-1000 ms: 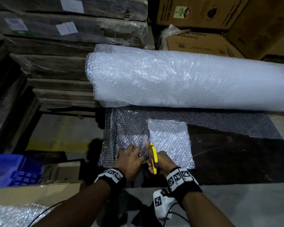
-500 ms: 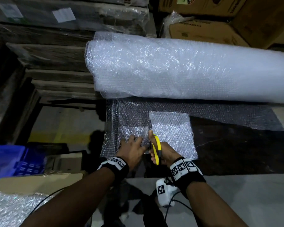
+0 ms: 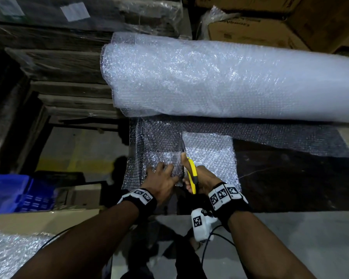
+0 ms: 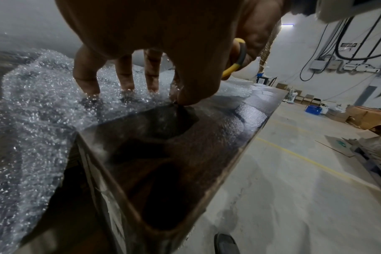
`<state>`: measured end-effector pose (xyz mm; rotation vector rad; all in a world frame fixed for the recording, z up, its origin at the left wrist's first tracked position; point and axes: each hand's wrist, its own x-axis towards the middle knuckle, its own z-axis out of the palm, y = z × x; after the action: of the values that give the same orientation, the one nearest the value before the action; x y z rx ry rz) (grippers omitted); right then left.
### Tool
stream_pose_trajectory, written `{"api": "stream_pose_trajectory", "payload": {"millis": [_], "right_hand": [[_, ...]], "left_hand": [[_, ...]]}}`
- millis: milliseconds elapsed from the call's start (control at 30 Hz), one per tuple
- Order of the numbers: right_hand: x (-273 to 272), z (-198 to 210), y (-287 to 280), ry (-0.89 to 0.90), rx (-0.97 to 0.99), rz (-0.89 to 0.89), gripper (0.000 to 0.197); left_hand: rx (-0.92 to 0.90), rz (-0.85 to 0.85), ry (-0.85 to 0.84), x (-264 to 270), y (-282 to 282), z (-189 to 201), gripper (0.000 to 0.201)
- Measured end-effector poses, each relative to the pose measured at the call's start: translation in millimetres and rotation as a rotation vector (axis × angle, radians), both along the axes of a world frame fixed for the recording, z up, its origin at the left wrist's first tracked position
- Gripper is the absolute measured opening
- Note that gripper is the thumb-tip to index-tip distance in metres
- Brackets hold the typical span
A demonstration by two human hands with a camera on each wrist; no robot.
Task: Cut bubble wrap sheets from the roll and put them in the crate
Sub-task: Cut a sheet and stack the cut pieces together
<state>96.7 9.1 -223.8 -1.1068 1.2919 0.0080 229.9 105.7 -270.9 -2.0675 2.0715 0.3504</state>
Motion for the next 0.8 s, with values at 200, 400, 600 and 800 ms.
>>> {"api": "stream_pose_trajectory", "payload": {"millis": [200, 400, 600, 800], "right_hand": [[1.9, -12.8, -3.5, -0.049, -0.014, -0.048, 0.071], [4.1, -7.4, -7.0, -0.052, 0.031, 0.018, 0.080], [-1.0, -12.0, -9.4, -0.094, 0.061, -0.009, 0.082], [1.0, -10.0, -14.1, -0.128, 0.069, -0.046, 0.077]], "left_hand": [[-0.010, -0.014, 0.021, 1.8, -0.6, -2.3, 0.043], [-0.024, 0.009, 0.048, 5.0, -3.7, -1.3, 0.040], [-0.247, 0.063, 0.184, 12.1, -2.7, -2.4, 0.028], [-0.476, 0.001, 0.115, 8.8, 0.1, -0.9, 0.025]]}}
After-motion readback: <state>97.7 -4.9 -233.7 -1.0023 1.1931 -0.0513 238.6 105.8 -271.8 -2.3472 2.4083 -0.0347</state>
